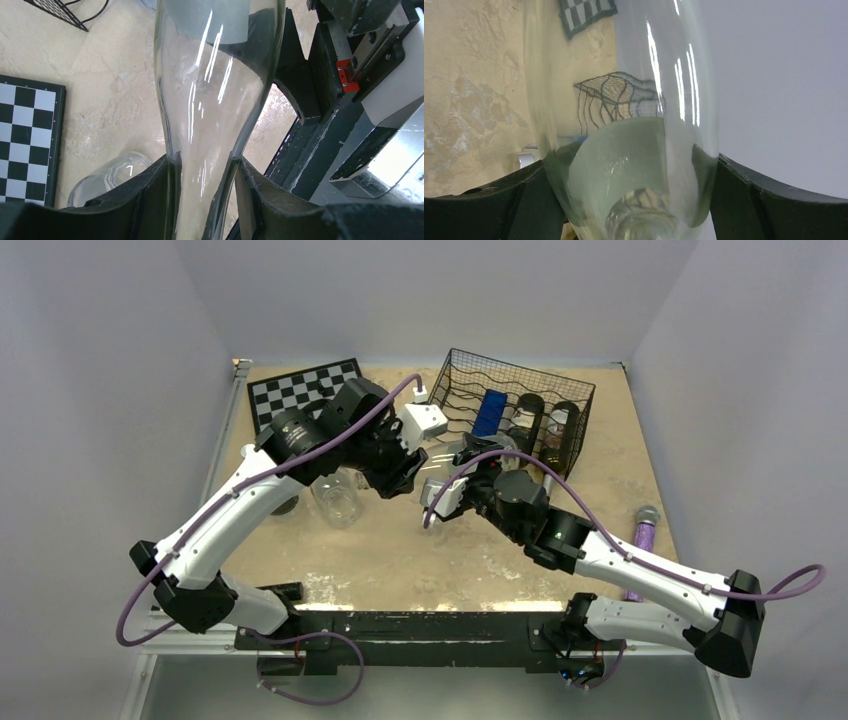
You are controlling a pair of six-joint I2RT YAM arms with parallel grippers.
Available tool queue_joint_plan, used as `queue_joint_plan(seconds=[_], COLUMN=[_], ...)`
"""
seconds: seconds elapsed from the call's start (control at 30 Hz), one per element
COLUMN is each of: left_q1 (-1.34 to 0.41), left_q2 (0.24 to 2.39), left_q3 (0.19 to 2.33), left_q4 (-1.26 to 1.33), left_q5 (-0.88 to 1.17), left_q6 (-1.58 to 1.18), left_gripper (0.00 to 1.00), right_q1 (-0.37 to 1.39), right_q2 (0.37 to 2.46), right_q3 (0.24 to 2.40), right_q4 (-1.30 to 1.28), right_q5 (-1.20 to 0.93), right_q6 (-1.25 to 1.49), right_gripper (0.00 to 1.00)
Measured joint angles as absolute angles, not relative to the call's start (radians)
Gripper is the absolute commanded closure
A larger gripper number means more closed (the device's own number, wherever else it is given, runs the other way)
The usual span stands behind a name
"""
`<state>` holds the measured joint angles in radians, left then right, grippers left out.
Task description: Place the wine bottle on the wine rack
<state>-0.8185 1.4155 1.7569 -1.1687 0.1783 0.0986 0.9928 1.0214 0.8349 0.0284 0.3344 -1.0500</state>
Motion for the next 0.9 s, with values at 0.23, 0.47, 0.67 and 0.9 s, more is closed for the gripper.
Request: queue_joint_plan(seconds=[0.23, 0.47, 0.67, 0.9], left_q1=[-0.818, -0.825, -0.834, -0.842], left_q2=[1.418, 1.369, 1.303, 1.261], left_q3=[1.743, 1.648, 1.572, 1.534], left_q4=[-1.154, -1.084, -1.025, -1.002], left_q5=[0.179, 0.155, 0.13, 0.101], left_q6=[0.096, 0.062, 0.053, 0.041], left_gripper=[1.0, 1.0, 1.0, 1.0], right_q1=[0.987, 0.987, 0.989, 0.99], right_q2=[1.019, 1.019, 1.019, 1.019], right_q3=[0.831, 0.809, 0.802, 0.784], right_q4=[0.015, 0.02, 0.035, 0.081], right_q5=[0.327, 0.319, 0.287, 0.25], right_q6=[-1.047, -1.049, -1.065, -1.09], right_gripper=[1.0, 0.81, 0.5, 0.04])
